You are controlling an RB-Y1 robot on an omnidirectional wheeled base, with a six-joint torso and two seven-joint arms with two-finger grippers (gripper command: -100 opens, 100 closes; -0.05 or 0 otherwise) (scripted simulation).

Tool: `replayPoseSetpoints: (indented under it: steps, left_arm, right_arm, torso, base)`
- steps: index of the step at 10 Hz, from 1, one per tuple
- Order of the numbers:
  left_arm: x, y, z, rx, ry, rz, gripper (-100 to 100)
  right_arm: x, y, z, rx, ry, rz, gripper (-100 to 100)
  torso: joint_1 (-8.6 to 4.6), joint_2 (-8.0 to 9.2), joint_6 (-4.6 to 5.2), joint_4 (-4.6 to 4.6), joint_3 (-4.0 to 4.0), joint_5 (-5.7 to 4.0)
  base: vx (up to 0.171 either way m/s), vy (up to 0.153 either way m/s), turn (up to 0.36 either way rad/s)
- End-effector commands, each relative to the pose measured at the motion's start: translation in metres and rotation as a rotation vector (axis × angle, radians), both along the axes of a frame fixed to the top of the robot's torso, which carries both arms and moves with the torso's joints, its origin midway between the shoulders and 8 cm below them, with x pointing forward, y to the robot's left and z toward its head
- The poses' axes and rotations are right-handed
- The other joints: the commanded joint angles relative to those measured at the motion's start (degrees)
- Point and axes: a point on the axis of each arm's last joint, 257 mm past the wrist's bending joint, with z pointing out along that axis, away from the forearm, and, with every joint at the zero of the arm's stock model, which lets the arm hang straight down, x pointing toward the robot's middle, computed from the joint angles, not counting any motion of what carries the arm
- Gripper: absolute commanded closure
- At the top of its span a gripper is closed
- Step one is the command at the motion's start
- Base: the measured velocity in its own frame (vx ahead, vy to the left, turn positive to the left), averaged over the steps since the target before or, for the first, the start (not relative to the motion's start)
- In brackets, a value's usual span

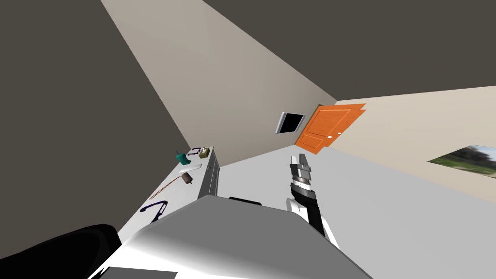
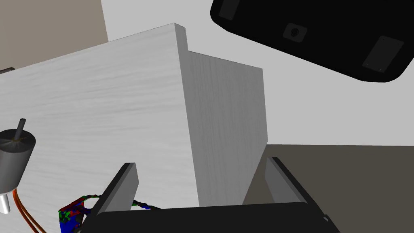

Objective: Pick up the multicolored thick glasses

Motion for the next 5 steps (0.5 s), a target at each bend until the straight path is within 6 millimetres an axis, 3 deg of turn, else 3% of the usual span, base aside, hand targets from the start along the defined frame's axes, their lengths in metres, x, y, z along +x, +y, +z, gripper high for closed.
replayPoseSetpoints:
  steps: [1, 2, 5]
  left_arm:
    - [-0.03, 0.012, 0.0, 0.001, 0.073, 0.031, -100]
    - [-0.03, 0.012, 0.0, 0.001, 0.073, 0.031, -100]
    - [-0.072, 0.037, 0.002, 0.017, 0.189, 0.072, -100]
  right_arm:
    - [0.0, 0.0, 0.0, 0.0, 0.0, 0.0, 0]
    - [0.0, 0.0, 0.0, 0.0, 0.0, 0.0, 0]
    - [0.0, 0.0, 0.0, 0.0, 0.0, 0.0, 0]
  torso:
    - [0.0, 0.0, 0.0, 0.0, 0.0, 0.0]
    - [0.03, -0.03, 0.01, -0.01, -0.02, 0.01]
    - [0.09, 0.0, 0.01, 0.0, 0.0, 0.02]
  base:
    - [0.062, 0.061, -0.203]
    - [0.043, 0.057, -0.063]
    - [0.043, 0.074, -0.127]
